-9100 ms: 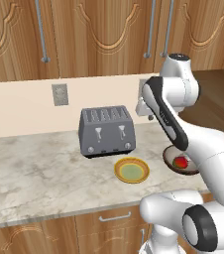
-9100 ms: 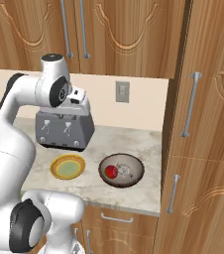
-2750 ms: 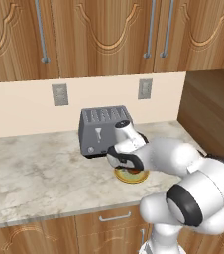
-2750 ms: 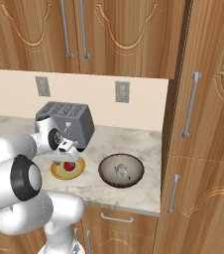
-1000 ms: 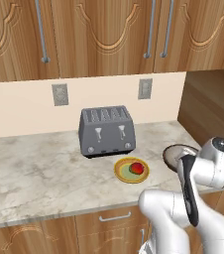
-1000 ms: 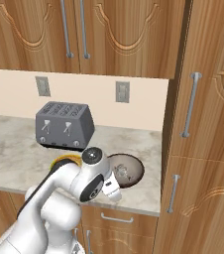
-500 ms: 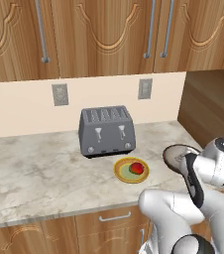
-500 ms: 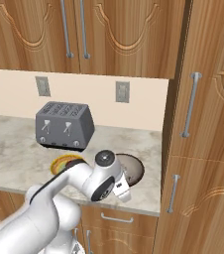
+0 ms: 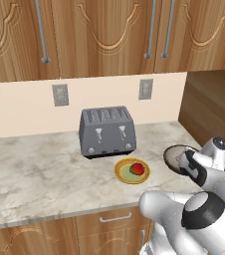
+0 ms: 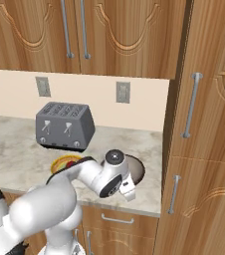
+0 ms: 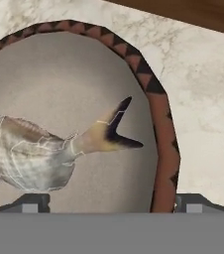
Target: Remove the mango from the bowl and place it on the small plate. Then place the bowl with only the fish in the microwave, close the door, and press the start button to microwave the fish.
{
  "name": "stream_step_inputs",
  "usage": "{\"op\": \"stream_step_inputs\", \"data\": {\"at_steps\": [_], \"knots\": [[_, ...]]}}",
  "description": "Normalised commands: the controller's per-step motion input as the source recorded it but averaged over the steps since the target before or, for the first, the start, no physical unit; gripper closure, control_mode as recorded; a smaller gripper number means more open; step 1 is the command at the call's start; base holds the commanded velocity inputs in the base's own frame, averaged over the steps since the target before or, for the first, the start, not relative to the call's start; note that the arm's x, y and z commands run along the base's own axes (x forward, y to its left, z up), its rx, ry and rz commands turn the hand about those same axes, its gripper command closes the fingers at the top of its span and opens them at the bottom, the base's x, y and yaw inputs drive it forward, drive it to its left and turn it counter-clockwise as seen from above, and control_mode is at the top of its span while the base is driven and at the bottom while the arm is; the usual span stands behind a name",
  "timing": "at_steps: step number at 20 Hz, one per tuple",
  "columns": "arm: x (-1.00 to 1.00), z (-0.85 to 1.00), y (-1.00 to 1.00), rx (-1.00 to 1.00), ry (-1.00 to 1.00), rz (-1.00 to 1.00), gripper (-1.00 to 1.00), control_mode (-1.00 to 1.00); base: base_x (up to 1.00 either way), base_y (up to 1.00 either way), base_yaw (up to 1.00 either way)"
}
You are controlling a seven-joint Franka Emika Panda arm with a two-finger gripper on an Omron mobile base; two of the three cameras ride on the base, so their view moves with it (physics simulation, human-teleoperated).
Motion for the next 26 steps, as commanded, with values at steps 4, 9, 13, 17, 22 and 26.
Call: {"op": "stream_step_inputs", "data": {"at_steps": [4,9,13,17,22,26], "knots": [[0.02,-0.20,-0.02,0.00,0.00,0.00,1.00,-1.00,0.00,0.00,0.00],[0.21,-0.15,0.00,0.00,0.00,0.00,1.00,-1.00,0.00,0.00,0.00],[0.14,-0.05,0.00,0.01,0.00,0.00,1.00,-1.00,0.00,0.00,0.00],[-0.01,0.13,0.00,0.00,-0.07,0.00,1.00,-1.00,0.00,0.00,0.00],[-0.08,0.54,0.07,0.00,-0.16,0.04,1.00,-1.00,0.00,0.00,0.00],[-0.12,0.60,0.19,0.00,-0.13,0.02,1.00,-1.00,0.00,0.00,0.00]]}}
